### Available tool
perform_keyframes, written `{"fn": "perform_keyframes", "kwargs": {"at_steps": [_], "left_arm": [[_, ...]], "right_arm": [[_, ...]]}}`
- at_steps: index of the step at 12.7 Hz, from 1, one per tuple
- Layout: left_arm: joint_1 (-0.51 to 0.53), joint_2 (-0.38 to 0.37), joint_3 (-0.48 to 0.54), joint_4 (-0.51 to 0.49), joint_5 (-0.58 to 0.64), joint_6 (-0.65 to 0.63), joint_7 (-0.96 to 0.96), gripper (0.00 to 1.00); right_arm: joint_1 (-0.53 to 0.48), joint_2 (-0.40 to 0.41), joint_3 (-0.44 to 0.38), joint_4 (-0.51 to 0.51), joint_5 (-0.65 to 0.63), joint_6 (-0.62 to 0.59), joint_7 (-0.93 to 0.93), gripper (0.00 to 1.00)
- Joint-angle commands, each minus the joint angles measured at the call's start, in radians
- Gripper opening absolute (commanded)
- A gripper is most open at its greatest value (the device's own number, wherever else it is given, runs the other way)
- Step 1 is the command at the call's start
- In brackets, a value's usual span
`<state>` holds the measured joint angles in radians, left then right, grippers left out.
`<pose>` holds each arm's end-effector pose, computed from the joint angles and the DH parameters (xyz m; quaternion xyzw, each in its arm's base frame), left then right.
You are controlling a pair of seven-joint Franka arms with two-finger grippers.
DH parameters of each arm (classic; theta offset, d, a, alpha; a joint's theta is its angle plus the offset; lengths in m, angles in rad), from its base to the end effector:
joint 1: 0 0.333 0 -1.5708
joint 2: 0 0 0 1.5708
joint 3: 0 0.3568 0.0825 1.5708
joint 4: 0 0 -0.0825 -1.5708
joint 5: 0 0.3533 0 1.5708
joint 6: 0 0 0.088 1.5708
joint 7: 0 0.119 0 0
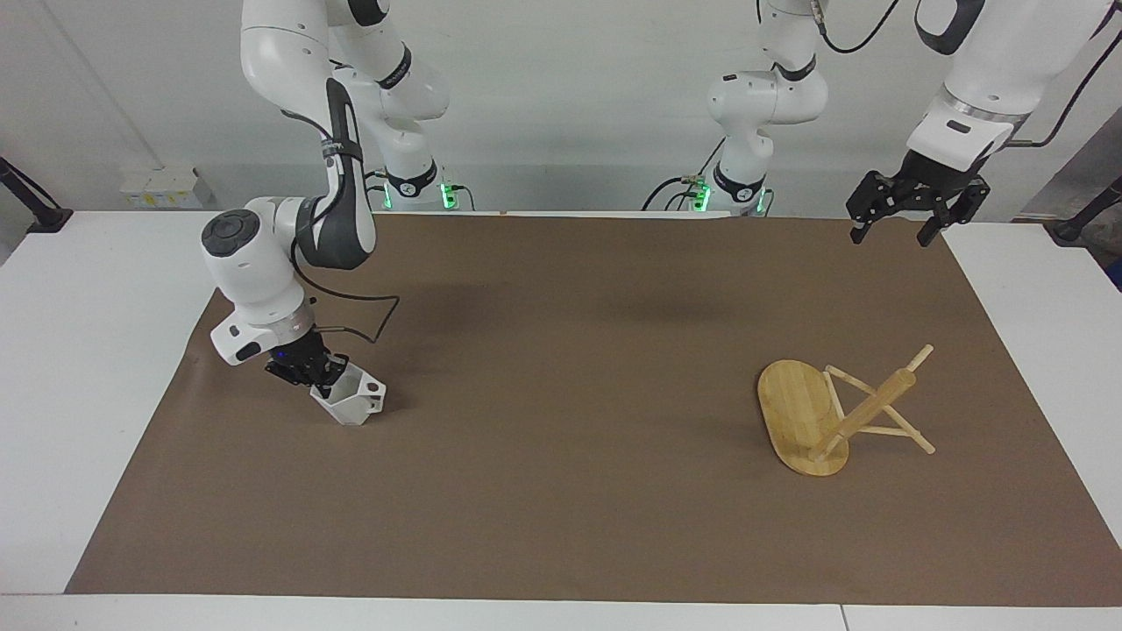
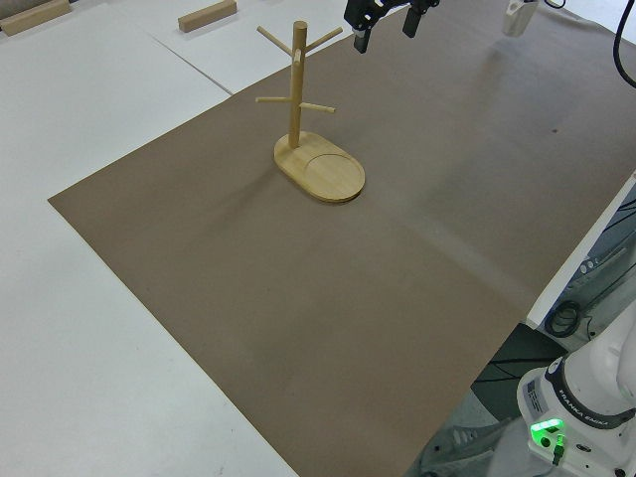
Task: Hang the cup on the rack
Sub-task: 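Carry the cup with the right gripper toward the left gripper while the left gripper opens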
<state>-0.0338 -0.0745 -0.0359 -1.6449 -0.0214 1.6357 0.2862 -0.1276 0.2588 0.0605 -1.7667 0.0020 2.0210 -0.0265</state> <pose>0.5031 -0.0384 0.6646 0.9837 -0.1766 0.0334 0.0058 0.6105 -0.0440 0.4566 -0.9997 0.0217 0.0016 0.0087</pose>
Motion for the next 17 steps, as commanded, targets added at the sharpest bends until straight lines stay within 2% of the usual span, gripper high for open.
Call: {"fn": "perform_keyframes", "kwargs": {"at_steps": [1, 2, 4, 7, 10, 15, 17], "left_arm": [[0.011, -0.034, 0.004, -0.041, -0.044, 0.026, 0.124, 1.0], [0.011, -0.033, 0.004, -0.041, -0.06, 0.024, 0.184, 1.0], [0.008, -0.031, 0.002, -0.036, -0.064, 0.026, 0.292, 1.0], [0.029, -0.028, 0.008, -0.026, -0.164, 0.024, 0.407, 1.0], [0.034, -0.031, 0.008, -0.032, -0.254, 0.024, 0.468, 1.0], [0.052, -0.039, 0.005, -0.047, -0.426, 0.013, 0.617, 1.0], [0.04, -0.04, -0.001, -0.053, -0.46, 0.016, 0.652, 1.0]], "right_arm": [[-0.007, -0.001, 0.012, 0.221, 0.082, -0.277, 0.011, 0.0], [-0.007, -0.003, 0.012, 0.284, 0.116, -0.357, 0.011, 0.0], [-0.015, -0.025, 0.012, 0.347, 0.163, -0.442, 0.008, 0.0], [-0.027, -0.078, 0.009, 0.383, 0.345, -0.505, -0.009, 0.0], [-0.035, -0.089, 0.007, 0.381, 0.571, -0.504, -0.009, 0.0], [0.11, -0.101, 0.019, 0.351, 0.625, -0.423, -0.004, 0.0], [0.129, -0.113, 0.025, 0.317, 0.673, -0.42, -0.006, 0.0]]}}
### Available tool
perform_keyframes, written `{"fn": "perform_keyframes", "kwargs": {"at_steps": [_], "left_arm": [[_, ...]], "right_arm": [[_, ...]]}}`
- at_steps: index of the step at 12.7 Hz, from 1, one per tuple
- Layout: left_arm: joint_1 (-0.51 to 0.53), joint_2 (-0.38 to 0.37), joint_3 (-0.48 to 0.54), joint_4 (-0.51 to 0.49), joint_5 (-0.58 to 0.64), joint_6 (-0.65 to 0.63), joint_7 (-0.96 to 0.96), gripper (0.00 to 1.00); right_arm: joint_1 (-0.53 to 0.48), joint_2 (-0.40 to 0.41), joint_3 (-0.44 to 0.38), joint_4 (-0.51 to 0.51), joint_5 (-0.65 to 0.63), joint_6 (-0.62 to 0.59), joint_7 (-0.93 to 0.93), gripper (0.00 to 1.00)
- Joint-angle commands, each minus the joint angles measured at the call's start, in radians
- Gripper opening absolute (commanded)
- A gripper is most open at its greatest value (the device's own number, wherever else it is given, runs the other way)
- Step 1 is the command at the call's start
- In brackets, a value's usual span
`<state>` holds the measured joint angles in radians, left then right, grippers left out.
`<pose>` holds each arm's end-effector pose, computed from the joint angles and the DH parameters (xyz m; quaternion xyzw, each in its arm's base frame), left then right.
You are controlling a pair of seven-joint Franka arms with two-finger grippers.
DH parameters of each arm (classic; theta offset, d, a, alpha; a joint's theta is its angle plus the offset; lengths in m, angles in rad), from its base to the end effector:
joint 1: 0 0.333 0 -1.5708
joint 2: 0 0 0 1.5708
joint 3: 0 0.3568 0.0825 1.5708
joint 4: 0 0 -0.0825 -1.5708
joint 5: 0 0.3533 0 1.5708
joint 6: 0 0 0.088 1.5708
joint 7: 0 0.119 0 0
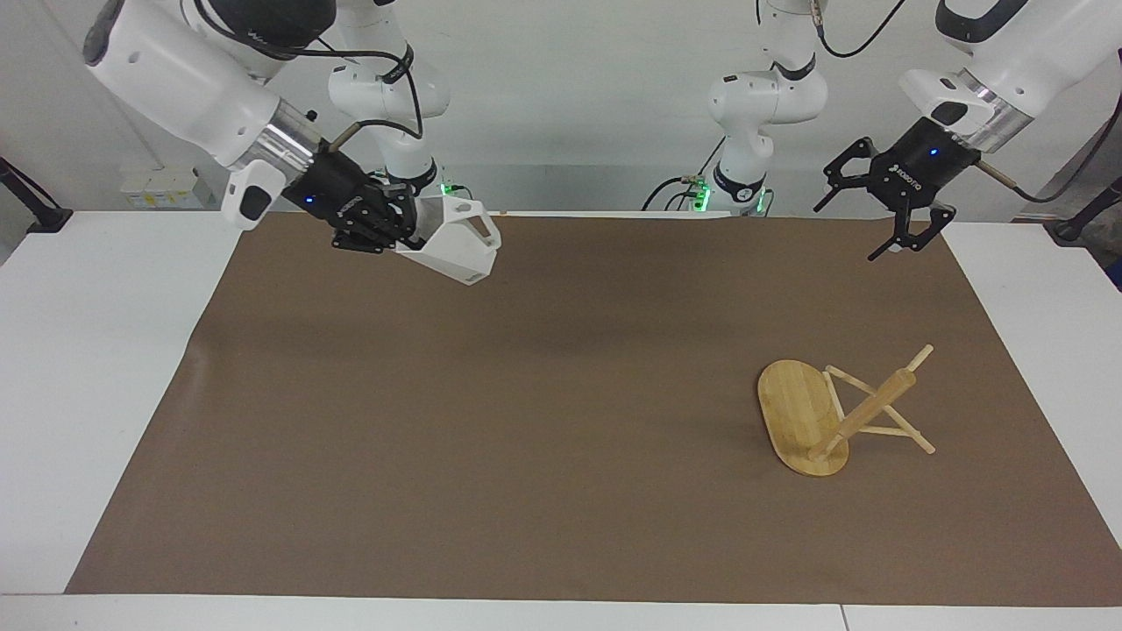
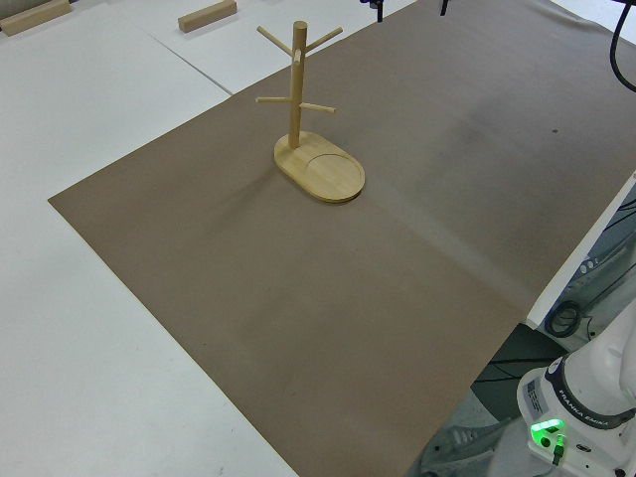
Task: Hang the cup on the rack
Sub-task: 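Carry the cup with the right gripper toward the left gripper while the left gripper opens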
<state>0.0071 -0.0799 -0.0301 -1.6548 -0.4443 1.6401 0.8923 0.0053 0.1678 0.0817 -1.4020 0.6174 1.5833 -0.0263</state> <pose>0.5018 -0.0607 0.6741 0.8784 -0.4236 0.1211 0.1852 0.5759 0.1136 0.6590 -0.9492 -0.0516 0.0026 0.3104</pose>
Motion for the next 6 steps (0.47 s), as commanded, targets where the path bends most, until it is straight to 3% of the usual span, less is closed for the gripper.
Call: {"fn": "perform_keyframes", "kwargs": {"at_steps": [1, 6], "left_arm": [[-0.006, -0.035, -0.014, -0.045, -0.042, 0.011, 0.086, 1.0], [-0.068, -0.047, -0.016, -0.062, -0.068, 0.014, 0.183, 1.0]], "right_arm": [[-0.002, -0.022, 0.006, -0.069, 0.109, 0.026, -0.007, 0.0], [0.159, 0.001, 0.007, -0.123, 0.206, 0.193, 0.002, 0.0]]}}
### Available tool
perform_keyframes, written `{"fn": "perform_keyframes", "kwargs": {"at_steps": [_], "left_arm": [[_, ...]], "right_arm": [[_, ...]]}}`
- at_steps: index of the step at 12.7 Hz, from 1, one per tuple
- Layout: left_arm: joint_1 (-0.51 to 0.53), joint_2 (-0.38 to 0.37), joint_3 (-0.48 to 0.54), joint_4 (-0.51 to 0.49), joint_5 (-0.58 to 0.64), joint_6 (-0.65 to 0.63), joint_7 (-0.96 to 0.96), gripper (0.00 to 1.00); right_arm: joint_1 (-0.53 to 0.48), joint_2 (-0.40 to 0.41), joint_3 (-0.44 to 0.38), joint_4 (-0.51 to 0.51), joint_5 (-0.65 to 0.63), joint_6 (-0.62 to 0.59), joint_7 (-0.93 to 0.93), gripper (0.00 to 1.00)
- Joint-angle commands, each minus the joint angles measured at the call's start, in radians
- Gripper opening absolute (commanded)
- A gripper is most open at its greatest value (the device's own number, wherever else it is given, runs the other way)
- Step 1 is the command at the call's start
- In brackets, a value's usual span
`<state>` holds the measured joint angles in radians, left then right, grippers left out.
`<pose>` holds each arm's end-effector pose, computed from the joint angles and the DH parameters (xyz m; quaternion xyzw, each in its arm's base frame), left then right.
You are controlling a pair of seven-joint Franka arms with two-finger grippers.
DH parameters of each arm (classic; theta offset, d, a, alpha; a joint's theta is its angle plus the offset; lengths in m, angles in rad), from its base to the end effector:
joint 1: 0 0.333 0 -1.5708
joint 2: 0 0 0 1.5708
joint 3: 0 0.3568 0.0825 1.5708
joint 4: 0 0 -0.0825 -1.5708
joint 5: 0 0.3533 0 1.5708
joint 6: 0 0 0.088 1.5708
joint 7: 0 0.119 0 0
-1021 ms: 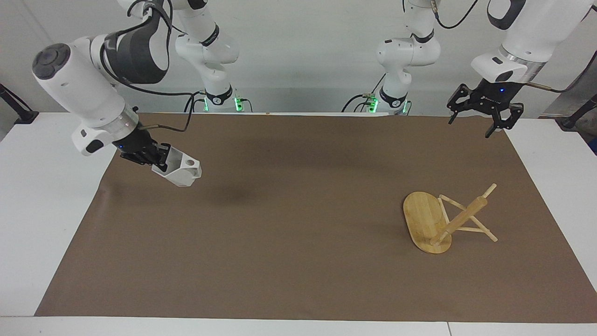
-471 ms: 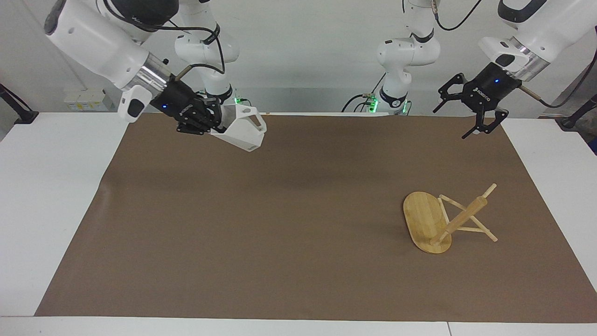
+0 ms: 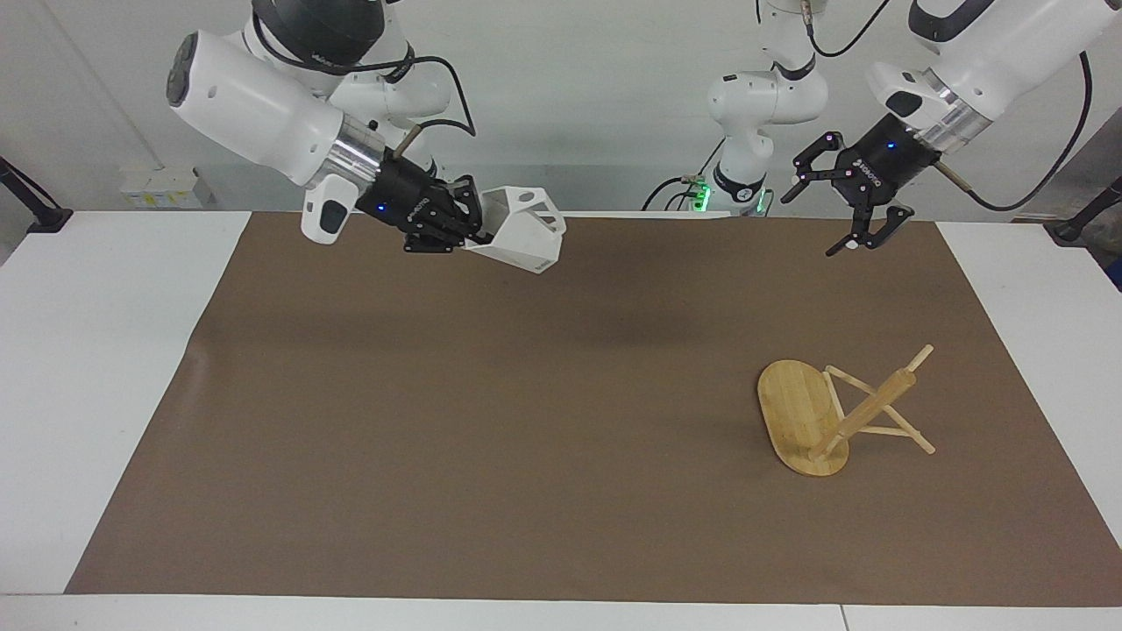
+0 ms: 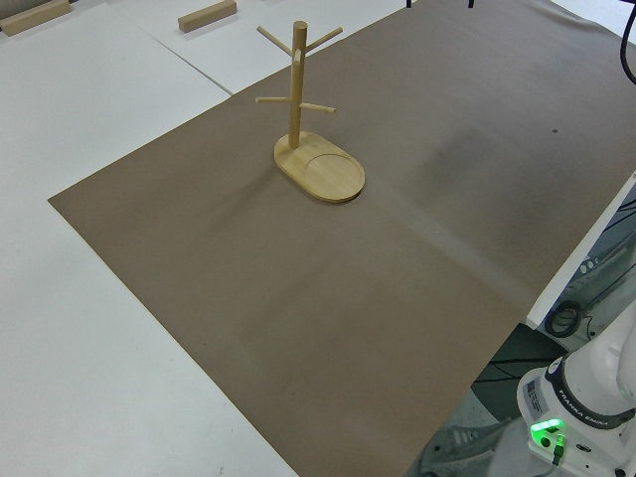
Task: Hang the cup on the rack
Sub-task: 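Carry the cup with the right gripper toward the left gripper while the left gripper opens, then close the left gripper on the cup held by the right gripper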
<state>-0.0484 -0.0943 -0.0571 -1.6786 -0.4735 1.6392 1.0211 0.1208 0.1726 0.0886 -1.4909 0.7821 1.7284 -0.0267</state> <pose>0.4892 -0.1052 0.6718 0.8273 -0.5110 0.1263 0.1961 0.5730 0.1910 0.6382 -0.9204 -0.0605 0.0051 0.3863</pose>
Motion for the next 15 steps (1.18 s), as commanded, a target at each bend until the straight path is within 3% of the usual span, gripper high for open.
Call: {"fn": "perform_keyframes", "kwargs": {"at_steps": [1, 3, 7, 10, 13, 15], "left_arm": [[-0.013, -0.031, 0.01, -0.032, -0.069, 0.022, 0.053, 1.0], [-0.016, -0.033, -0.006, -0.036, -0.076, 0.037, 0.054, 1.0], [-0.018, -0.044, -0.007, -0.064, -0.076, 0.069, 0.056, 1.0], [-0.019, -0.051, -0.009, -0.084, -0.08, 0.083, 0.057, 1.0], [-0.068, -0.108, -0.009, -0.209, -0.125, 0.216, 0.089, 1.0], [-0.07, -0.13, -0.009, -0.251, -0.148, 0.225, 0.141, 1.0]], "right_arm": [[0.057, 0.004, 0.0, -0.034, 0.063, 0.053, 0.004, 0.0], [0.097, 0.007, 0.0, -0.046, 0.078, 0.078, 0.008, 0.0], [0.207, 0.007, 0.0, -0.106, 0.166, 0.259, 0.048, 0.0], [0.252, 0.013, 0.0, -0.12, 0.21, 0.284, 0.068, 0.0], [0.29, 0.018, 0.0, -0.127, 0.226, 0.326, 0.093, 0.0], [0.29, 0.019, 0.0, -0.126, 0.226, 0.326, 0.093, 0.0]]}}
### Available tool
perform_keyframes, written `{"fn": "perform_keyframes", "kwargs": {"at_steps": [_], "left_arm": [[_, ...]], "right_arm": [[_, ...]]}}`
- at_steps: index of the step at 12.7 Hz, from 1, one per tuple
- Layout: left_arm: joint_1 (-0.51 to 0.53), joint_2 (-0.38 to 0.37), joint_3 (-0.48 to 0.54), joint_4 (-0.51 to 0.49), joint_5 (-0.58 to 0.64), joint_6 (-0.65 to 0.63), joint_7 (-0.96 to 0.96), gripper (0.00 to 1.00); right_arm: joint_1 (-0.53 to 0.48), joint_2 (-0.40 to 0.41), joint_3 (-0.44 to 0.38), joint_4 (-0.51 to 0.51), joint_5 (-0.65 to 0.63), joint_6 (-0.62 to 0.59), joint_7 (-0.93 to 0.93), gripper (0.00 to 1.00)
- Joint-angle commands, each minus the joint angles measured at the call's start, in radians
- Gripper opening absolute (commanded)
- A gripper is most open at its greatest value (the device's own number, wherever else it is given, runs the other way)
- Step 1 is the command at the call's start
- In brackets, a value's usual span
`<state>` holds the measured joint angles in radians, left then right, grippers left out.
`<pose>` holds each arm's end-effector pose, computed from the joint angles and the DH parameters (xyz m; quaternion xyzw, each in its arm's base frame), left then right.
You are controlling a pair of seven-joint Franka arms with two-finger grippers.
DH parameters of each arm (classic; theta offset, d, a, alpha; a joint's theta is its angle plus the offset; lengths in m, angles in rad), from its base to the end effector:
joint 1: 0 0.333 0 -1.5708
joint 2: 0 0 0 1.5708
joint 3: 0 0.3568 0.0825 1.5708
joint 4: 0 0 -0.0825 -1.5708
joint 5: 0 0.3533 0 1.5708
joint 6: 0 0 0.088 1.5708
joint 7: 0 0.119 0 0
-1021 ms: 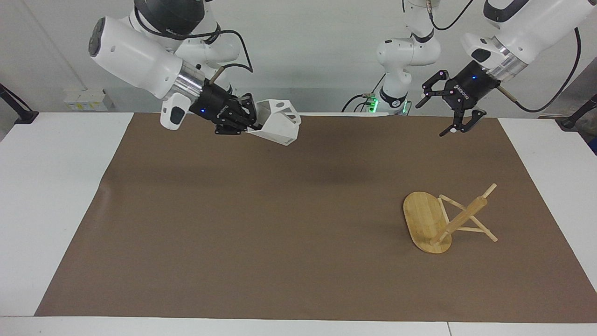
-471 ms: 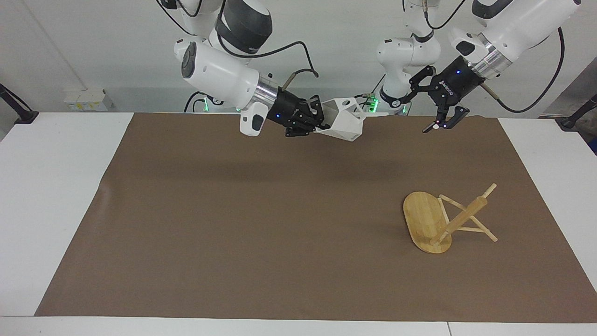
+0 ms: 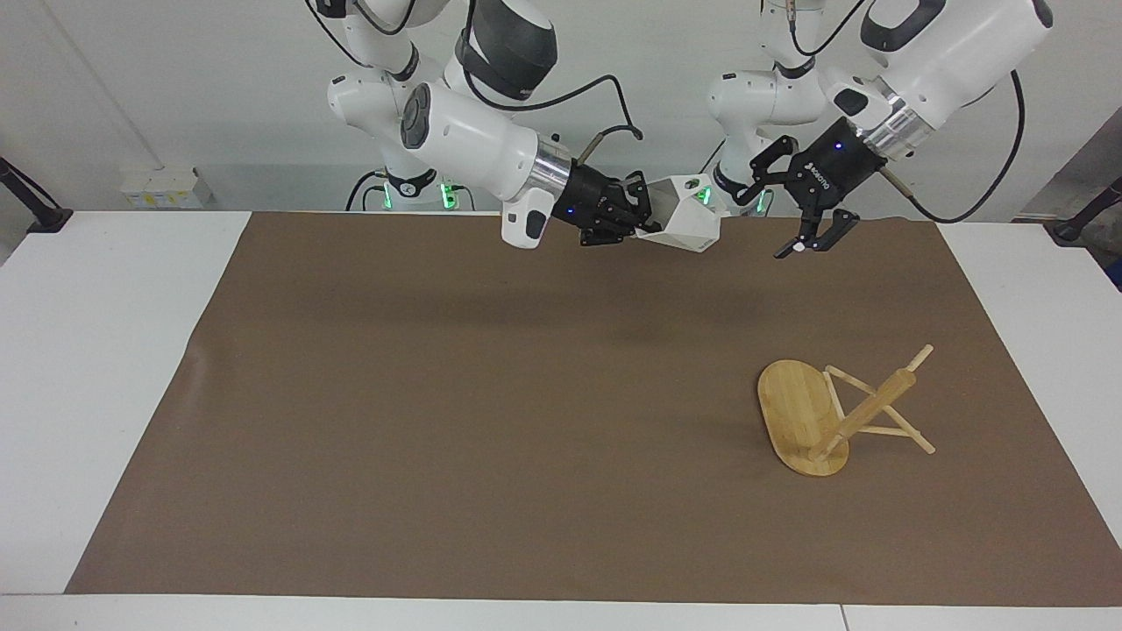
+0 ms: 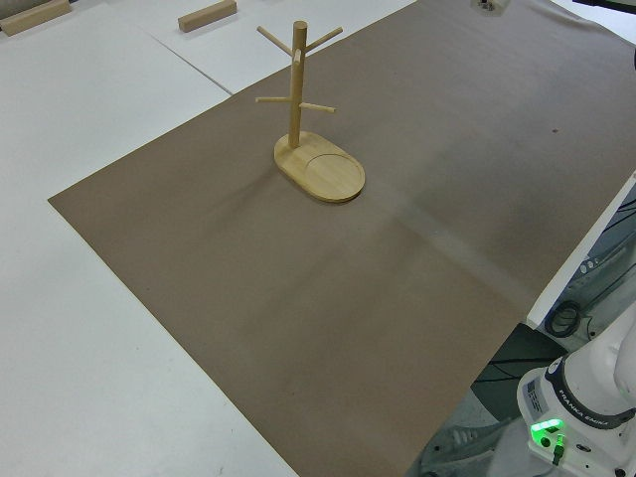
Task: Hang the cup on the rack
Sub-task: 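Close the left gripper on the cup held by the right gripper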
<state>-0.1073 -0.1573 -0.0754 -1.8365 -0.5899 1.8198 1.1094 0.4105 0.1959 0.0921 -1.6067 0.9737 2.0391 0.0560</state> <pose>0.4732 -0.1438 0.6515 0.7946 -0.5343 0.1856 0.2207 0.5312 0.3480 0.6007 -0.8877 -0.0355 0.0237 0.4585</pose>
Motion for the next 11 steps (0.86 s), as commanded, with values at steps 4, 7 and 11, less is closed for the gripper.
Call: {"fn": "perform_keyframes", "kwargs": {"at_steps": [4, 7, 11], "left_arm": [[-0.035, -0.091, 0.008, -0.128, -0.051, 0.039, 0.098, 1.0], [-0.083, -0.096, 0.009, -0.144, -0.085, 0.116, 0.106, 1.0], [-0.129, -0.096, 0.009, -0.167, -0.088, 0.193, 0.092, 1.0]], "right_arm": [[0.001, -0.003, -0.003, -0.009, 0.034, 0.021, 0.004, 0.0], [0.001, -0.003, -0.003, -0.009, 0.034, 0.021, 0.002, 0.0], [0.001, -0.001, -0.003, -0.007, 0.033, 0.023, 0.001, 0.0]]}}
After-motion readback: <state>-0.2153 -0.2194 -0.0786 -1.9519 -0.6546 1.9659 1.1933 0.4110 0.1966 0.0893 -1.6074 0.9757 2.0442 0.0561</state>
